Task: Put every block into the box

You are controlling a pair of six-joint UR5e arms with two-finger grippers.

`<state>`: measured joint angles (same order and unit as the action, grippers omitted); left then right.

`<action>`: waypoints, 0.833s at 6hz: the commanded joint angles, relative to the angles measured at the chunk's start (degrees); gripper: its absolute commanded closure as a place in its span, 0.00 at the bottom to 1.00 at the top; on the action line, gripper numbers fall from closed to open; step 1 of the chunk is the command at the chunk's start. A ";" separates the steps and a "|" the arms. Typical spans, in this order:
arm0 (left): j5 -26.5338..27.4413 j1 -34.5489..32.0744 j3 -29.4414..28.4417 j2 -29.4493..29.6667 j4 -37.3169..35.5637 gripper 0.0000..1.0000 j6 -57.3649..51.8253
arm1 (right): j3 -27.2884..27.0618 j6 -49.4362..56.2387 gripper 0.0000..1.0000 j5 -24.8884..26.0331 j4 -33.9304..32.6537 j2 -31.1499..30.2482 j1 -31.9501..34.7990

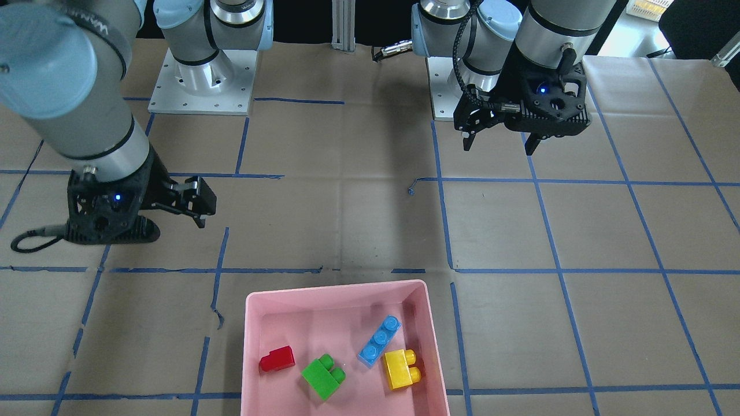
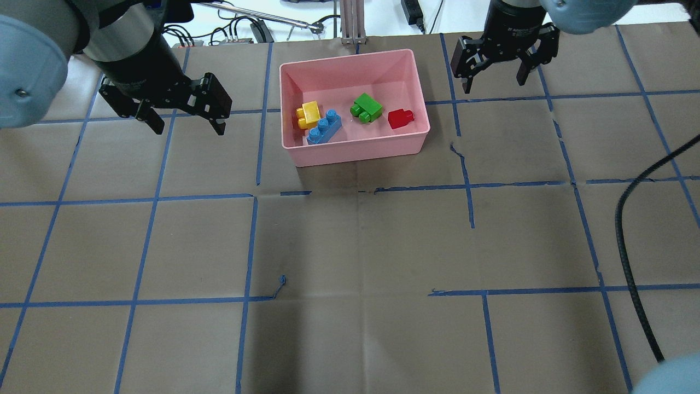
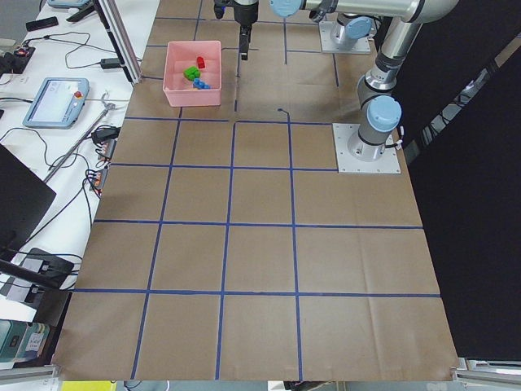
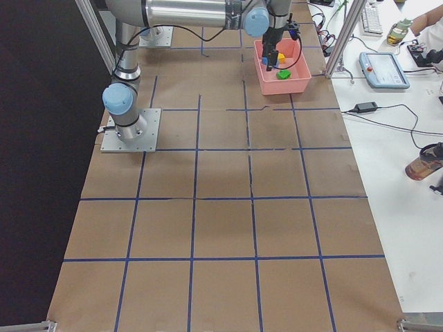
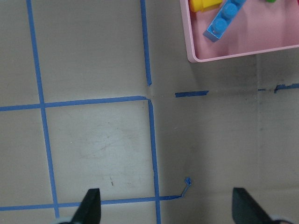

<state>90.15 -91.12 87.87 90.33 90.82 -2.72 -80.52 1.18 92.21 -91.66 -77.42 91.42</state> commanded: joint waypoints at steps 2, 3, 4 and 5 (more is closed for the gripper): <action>0.02 -0.02 -0.68 0.02 0.93 0.01 0.00 | -5.87 -6.81 0.01 -0.63 4.12 -8.71 0.69; -0.06 0.15 -1.12 0.11 1.63 0.01 0.00 | -5.79 -6.81 0.01 -0.80 4.12 -8.80 0.95; 0.02 0.15 -1.04 0.11 1.55 0.01 0.00 | -5.70 -6.81 0.01 -0.80 3.78 -8.89 2.00; 0.02 0.06 -1.04 0.03 1.38 0.01 0.00 | -5.70 -6.81 0.01 -0.80 3.77 -8.80 2.10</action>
<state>90.16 -91.00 86.87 90.41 92.28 -2.72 -86.24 -5.60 91.42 -87.82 -86.23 93.18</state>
